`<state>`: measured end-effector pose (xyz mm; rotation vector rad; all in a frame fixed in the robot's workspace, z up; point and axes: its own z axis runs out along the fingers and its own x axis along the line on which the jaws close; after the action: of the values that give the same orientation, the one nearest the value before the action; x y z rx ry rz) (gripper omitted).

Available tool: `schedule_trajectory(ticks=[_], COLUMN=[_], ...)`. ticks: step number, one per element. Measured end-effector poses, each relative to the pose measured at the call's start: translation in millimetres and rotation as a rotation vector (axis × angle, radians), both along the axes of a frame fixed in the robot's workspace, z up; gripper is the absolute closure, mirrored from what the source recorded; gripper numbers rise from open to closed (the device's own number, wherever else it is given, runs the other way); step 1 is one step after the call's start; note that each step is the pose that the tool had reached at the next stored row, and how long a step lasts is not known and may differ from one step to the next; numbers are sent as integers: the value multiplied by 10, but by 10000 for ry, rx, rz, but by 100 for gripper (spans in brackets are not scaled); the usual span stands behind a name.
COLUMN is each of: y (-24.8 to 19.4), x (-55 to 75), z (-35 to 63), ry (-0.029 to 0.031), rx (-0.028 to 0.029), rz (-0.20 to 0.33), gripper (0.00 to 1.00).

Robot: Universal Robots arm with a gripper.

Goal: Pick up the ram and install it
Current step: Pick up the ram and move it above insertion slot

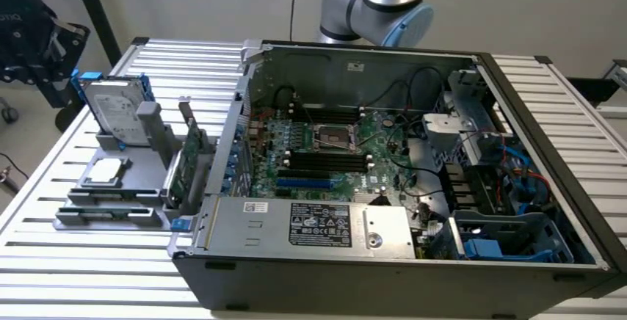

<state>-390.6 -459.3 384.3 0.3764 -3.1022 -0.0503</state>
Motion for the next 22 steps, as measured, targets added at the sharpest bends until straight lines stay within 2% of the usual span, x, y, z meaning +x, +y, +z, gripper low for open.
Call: schedule_trajectory(ticks=[22], y=[0], x=[0], z=[-80], ry=[0], rx=[0], rz=[4001], gripper=[89])
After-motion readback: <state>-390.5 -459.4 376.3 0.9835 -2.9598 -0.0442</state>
